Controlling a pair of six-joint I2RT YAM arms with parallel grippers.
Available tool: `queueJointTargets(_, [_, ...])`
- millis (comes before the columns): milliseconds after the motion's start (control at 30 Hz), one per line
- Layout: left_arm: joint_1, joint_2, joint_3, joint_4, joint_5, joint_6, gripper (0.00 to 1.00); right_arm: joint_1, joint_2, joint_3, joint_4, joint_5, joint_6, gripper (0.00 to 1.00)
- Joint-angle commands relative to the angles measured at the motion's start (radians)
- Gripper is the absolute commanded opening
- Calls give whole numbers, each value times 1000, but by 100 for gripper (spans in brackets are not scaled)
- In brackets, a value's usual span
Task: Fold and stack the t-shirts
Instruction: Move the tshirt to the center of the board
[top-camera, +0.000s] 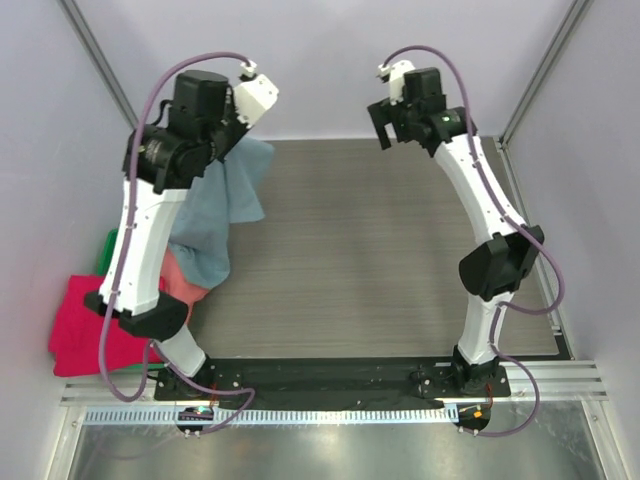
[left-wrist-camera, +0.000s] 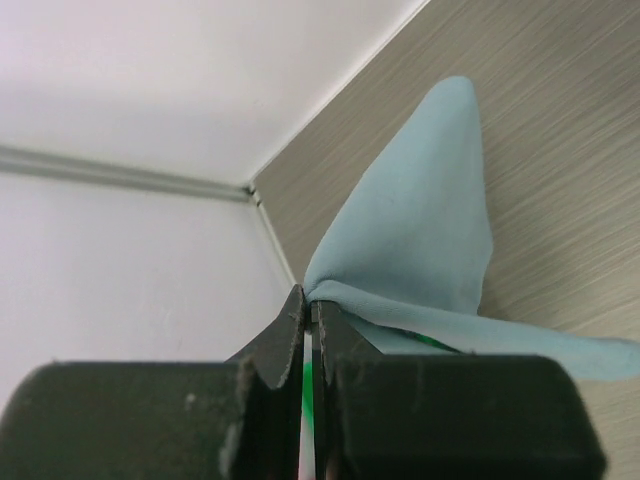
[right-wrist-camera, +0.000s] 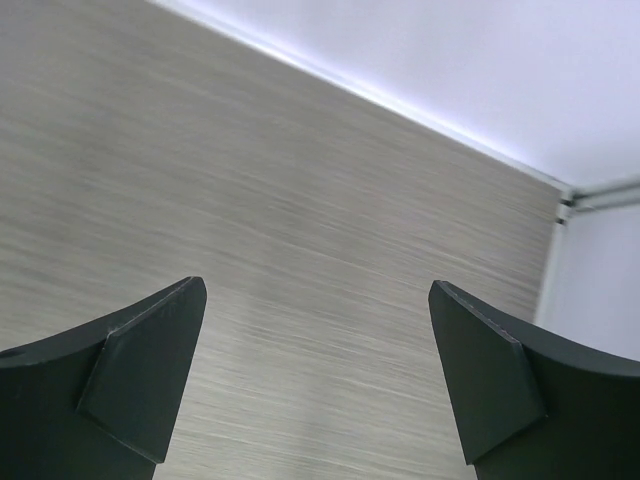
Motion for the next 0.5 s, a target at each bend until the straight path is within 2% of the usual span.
queueJointTargets(0, [-71, 47, 76, 114, 10, 4, 0, -22, -150, -32, 65, 31, -29, 100])
queueJointTargets(167, [-175, 106, 30, 234, 41, 18, 0, -56, -276, -193, 87, 77, -48, 100])
queueJointTargets(300, [-241, 150, 37, 408, 52, 36, 0, -108, -331, -270, 107, 126, -37, 100])
queueJointTargets(467, [-322, 245, 161, 588, 73, 65, 0, -238, -333, -322, 121, 163, 15, 100])
